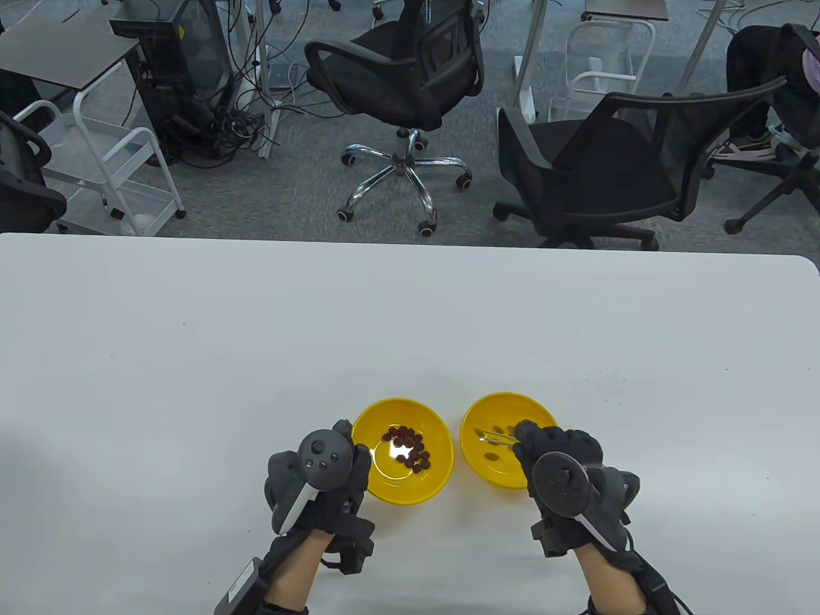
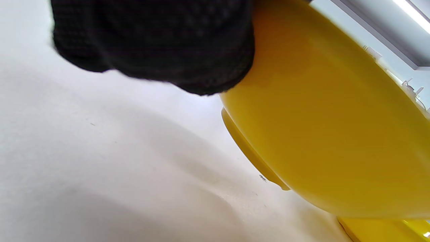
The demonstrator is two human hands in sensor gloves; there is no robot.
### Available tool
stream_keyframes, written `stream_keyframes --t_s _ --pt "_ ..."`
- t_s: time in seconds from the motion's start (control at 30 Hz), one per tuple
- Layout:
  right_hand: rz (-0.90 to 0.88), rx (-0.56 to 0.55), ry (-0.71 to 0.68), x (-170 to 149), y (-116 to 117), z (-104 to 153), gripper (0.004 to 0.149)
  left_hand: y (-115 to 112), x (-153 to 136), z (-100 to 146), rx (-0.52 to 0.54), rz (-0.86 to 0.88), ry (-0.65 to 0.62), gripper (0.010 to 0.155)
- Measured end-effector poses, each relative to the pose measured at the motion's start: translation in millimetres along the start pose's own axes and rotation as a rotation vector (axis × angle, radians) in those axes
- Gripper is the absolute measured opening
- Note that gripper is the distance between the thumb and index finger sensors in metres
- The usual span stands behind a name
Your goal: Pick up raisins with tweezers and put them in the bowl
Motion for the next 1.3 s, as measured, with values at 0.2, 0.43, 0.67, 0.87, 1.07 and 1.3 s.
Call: stream_keyframes --t_s 0.2,0.43,0.67,0.87,1.07,1.3 --pt "0.112 0.087 0.048 -15.4 13.4 -8.2 0.044 1.5 -4.3 -1.6 0.007 -0.011 0.016 0.059" --pt "0.198 0.184 0.057 -17.4 27.3 -11.7 0.044 3.3 -6.2 -2.5 0.013 -0.011 0.026 0.059" --pt "0.239 0.207 0.049 -15.7 33.9 -12.2 0.044 3.8 -6.5 -2.8 0.01 -0.011 0.031 0.059" --pt "0.27 0.209 0.041 -13.7 36.6 -11.8 0.044 3.7 -6.5 -2.9 0.009 -0.013 0.03 0.059" --pt "0.278 0.218 0.042 -13.2 36.1 -11.1 0.044 3.5 -6.6 -3.1 0.009 -0.013 0.03 0.059" --pt "0.272 0.231 0.055 -15.0 35.9 -11.1 0.045 2.9 -6.2 -3.0 0.01 -0.022 0.027 0.059"
Point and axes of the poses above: the tracker on the back of each hand, its own x axis roughly to the thumb side, its own z axis roughly from the fingertips to the wrist, y = z × x, the point moved 3 cm from there along -z, roughly from the wrist to the fingertips, and after that the axes turned 5 degrees about y, right-handed, at the moved point
